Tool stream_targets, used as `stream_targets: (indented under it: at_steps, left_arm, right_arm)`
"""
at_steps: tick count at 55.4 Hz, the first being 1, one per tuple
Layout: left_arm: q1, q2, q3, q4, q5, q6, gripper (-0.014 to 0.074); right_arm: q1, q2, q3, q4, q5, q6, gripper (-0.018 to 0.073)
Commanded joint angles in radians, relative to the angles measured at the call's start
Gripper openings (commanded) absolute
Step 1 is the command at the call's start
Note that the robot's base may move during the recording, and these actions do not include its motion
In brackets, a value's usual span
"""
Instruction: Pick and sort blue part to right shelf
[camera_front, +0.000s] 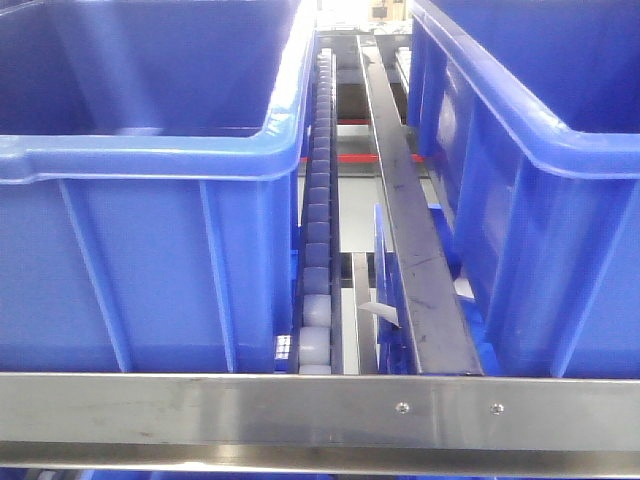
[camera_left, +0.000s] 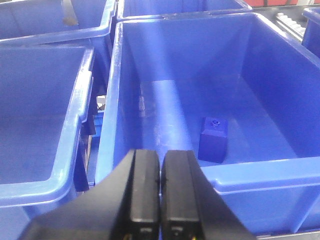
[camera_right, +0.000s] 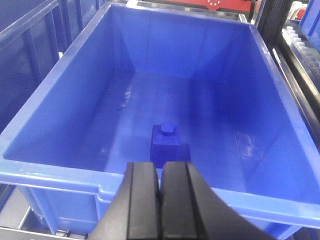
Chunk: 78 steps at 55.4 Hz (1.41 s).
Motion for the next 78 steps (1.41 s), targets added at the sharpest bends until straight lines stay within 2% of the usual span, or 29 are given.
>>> stream_targets:
  at_steps: [1, 10, 13, 18, 20, 25, 32, 37, 40, 52, 58, 60, 78]
  left_arm:
    - [0.002, 0.013, -0.023, 0.017, -0.076, -0.006, 0.0122]
    - [0.002, 0.013, -0.023, 0.017, -0.076, -0.006, 0.0123]
    - [0.003, 0.011, -0.023, 0.041, -0.06, -0.006, 0.0122]
    - [0.003, 0.011, -0.023, 0.019, -0.086, -0.003, 0.0122]
    - [0.007, 0.011, -0.021, -0.011, -0.097, 0.006, 0.0122]
    - [0.041, 0.011, -0.007, -0.1, -0.12, 0.086, 0.0122]
    - [0.181, 0.007, 0.077, -0.295, -0.233, 0.209, 0.0122]
    - [0.263, -0.013, 0.169, -0.373, -0.364, 0.259, 0.0122]
    - [0.281, -0.039, 0.237, -0.378, -0.435, 0.261, 0.0122]
    - [0.282, -0.055, 0.447, -0.378, -0.667, 0.261, 0.0123]
    - [0.282, -0.055, 0.541, -0.378, -0.826, 0.261, 0.0123]
    - [0.282, -0.055, 0.533, -0.378, -0.787, 0.259, 0.0123]
    - [0.282, -0.055, 0.536, -0.38, -0.801, 0.259, 0.0122]
  right_arm:
    - [-0.005, 0.014, -0.02, 0.005, -0.083, -0.005, 0.0043]
    - [-0.005, 0.014, -0.02, 0.005, -0.083, -0.005, 0.0043]
    - [-0.005, 0.014, -0.02, 0.005, -0.083, -0.005, 0.0043]
    - [-0.005, 0.014, -0.02, 0.005, -0.083, -0.005, 0.0043]
    - [-0.005, 0.014, -0.02, 0.005, -0.083, -0.005, 0.0043]
    - [-0.005, 0.014, -0.02, 0.005, -0.083, -0.005, 0.0043]
    - [-0.005, 0.014, -0.02, 0.005, -0.083, -0.005, 0.0043]
    - [-0.005, 0.014, -0.02, 0.005, -0.083, -0.005, 0.0043]
    - [-0.005, 0.014, -0.02, 0.005, -0.083, -0.005, 0.0043]
    - [-0.005, 0.014, -0.02, 0.005, -0.083, -0.005, 0.0043]
    - [-0.005, 0.014, -0.02, 0.005, -0.083, -0.005, 0.0043]
    - [-0.005, 0.014, -0.02, 0.005, -0.083, -0.005, 0.0043]
    - [-0.005, 0.014, -0.02, 0.005, -0.083, -0.005, 0.0043]
